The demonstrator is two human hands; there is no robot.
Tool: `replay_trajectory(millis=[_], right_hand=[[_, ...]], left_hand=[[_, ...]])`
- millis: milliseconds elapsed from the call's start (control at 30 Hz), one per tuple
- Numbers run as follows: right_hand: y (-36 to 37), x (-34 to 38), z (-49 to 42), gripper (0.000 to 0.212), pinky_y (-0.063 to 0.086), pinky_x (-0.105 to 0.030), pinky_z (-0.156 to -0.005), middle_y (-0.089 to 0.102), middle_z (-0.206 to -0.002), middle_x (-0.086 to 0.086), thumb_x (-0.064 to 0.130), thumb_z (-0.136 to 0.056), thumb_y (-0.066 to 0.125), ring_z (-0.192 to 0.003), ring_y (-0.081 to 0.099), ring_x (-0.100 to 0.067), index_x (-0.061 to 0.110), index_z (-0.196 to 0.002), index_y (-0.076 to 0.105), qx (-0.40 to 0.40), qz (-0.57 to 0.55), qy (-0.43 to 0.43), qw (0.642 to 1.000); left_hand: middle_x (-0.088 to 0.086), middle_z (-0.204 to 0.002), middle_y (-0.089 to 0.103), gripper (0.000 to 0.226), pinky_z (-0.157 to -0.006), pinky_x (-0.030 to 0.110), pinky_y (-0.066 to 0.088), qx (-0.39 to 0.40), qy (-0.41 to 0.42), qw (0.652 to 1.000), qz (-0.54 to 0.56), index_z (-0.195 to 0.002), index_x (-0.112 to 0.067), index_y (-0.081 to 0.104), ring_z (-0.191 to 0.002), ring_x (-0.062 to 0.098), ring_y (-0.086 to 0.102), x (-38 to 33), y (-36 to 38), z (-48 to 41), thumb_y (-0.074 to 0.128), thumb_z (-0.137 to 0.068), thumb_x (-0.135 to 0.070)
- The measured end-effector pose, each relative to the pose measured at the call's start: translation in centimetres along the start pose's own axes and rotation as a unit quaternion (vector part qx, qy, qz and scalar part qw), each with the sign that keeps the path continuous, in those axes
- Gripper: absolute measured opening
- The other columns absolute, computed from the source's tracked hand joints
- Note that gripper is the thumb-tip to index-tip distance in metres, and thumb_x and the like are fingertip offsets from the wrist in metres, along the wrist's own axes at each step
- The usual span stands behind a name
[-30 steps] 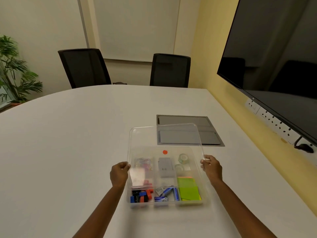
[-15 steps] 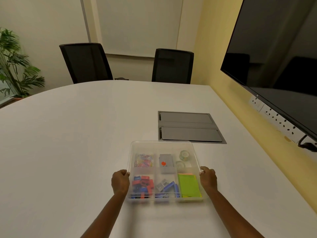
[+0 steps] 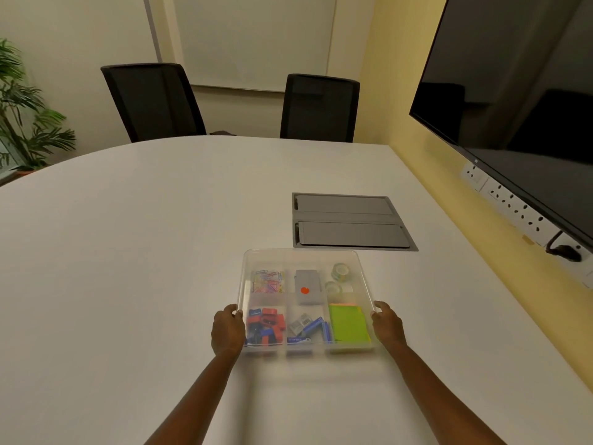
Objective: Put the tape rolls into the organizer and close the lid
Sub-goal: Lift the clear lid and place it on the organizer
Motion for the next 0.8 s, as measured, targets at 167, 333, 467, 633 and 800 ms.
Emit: replay_trajectory(millis=[167, 333, 467, 633, 800], right_hand=[[0.1, -1.9, 1.5, 0.031, 0.042, -0.036, -0.089, 0.062, -0.117, -0.025, 0.019, -0.094, 0.044, -0.110, 0.055, -0.039, -0.004, -0.111, 0.058, -0.013, -0.048, 0.017, 0.999], [1.0, -3.0, 3.2, 0.032, 0.043, -0.039, -0.072, 0.065, -0.093, -0.032, 0.025, -0.097, 0.038, -0.090, 0.059, -0.044, 0.002, -0.080, 0.053, -0.045, -0.025, -0.016, 0.999], [1.4, -3.0, 3.1, 0.044, 0.046, -0.040, -0.073, 0.065, -0.092, -0.028, 0.037, -0.096, 0.034, -0.089, 0.061, -0.043, 0.000, -0.095, 0.058, -0.043, -0.043, -0.009, 0.998], [1.4, -2.3, 2.9, 0.029, 0.042, -0.029, -0.054, 0.056, -0.092, -0.018, 0.034, -0.096, 0.037, -0.084, 0.062, -0.038, 0.011, -0.097, 0.054, 0.016, -0.144, 0.028, 0.989], [1.7, -4.3, 5.2, 0.050, 0.052, -0.043, -0.089, 0.059, -0.124, -0.022, 0.035, -0.097, 0.028, -0.115, 0.056, -0.039, -0.001, -0.124, 0.048, -0.127, 0.079, -0.122, 0.981]], left_hand=[[0.022, -0.103, 0.062, 0.031, -0.073, 0.037, 0.043, -0.018, 0.015, 0.999, -0.030, -0.103, -0.006, 0.056, -0.083, 0.034, 0.058, 1.0, 0.4, 1.1, 0.029, -0.096, -0.020], [0.020, -0.100, 0.062, 0.032, -0.072, 0.038, 0.045, -0.021, 0.024, 0.999, -0.038, -0.099, -0.004, 0.053, -0.078, 0.030, 0.056, 1.5, 0.7, 1.6, 0.028, -0.096, -0.023], [0.021, -0.104, 0.062, 0.032, -0.074, 0.039, 0.045, -0.024, 0.045, 0.998, -0.033, -0.104, -0.002, 0.052, -0.090, 0.037, 0.060, 1.2, 0.6, 1.8, 0.030, -0.096, -0.024], [0.023, -0.110, 0.060, 0.033, -0.079, 0.045, 0.047, -0.037, 0.047, 0.998, -0.028, -0.109, -0.002, 0.050, -0.095, 0.040, 0.059, 0.6, -0.2, 1.5, 0.029, -0.096, -0.023], [0.023, -0.120, 0.057, 0.033, -0.087, 0.050, 0.046, -0.009, 0.028, 0.999, -0.041, -0.120, -0.005, 0.044, -0.102, 0.043, 0.057, 1.1, 1.0, 2.6, 0.031, -0.096, -0.024]])
Point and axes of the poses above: each hand's wrist, its own z-axis away from the middle knuckle, its own y-axis out of the palm, x = y × z, the point moved 3 cm from there along -z, towards the middle knuckle
